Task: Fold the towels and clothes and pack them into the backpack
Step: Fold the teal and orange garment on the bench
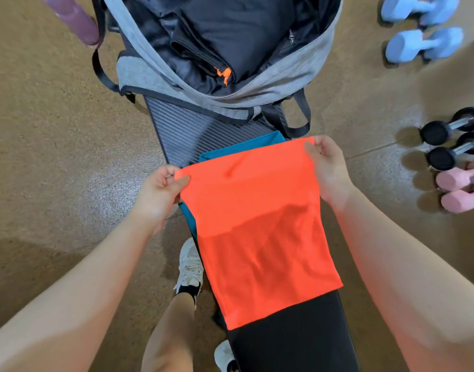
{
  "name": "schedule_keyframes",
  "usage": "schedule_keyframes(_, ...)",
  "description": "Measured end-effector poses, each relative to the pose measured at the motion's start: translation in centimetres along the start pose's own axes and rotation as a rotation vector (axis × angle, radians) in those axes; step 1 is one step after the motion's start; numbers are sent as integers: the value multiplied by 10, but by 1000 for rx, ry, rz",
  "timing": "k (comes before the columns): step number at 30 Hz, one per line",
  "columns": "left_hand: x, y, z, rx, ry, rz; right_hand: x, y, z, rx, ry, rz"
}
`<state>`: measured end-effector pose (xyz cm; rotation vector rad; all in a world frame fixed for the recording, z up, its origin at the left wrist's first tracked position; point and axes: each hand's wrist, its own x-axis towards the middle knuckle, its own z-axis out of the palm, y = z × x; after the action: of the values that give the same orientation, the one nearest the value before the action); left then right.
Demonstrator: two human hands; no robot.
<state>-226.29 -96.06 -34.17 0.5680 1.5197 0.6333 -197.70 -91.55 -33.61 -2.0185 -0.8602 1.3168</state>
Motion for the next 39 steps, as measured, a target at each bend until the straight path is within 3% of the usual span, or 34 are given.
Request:
schedule_keyframes(7, 34, 15, 11, 90, 247, 174, 30, -5, 31, -175, 170, -199)
schedule_keyframes(10, 27, 0, 14, 643, 383, 436, 16, 7, 34, -528, 292, -434)
schedule_keyframes(11, 19, -7, 20, 834, 368, 573, 4, 14, 38, -674, 276, -563)
schedule_keyframes(13, 4, -22, 38, 1127, 227, 783, -29, 34, 51, -907, 54, -841)
schedule_keyframes(16, -2, -54, 55, 1339, 37, 770, -54, 70, 65, -1182, -250, -1026)
schedule_keyframes(20, 6, -78, 42, 1445, 63, 639, -32, 95, 39, -1336, -230, -892)
schedule_keyframes(23, 7, -80, 40, 1419, 76, 602, -26, 101, 9, -1282, -134, -610)
schedule_keyframes(28, -19, -82, 42, 1362, 39, 532, -75, 126, -37, -847, -158, -202)
schedule_keyframes(31, -53, -93, 44, 1188, 104, 465, -119, 136, -53, -637, -76, -45)
schedule_keyframes(35, -102, -124, 61, 700, 199, 69, -147, 145, -60, -608, 29, 105)
schedule_keyframes(39, -127, -151, 73, 509, 312, -189, -150, 156, -57, -675, 99, 279)
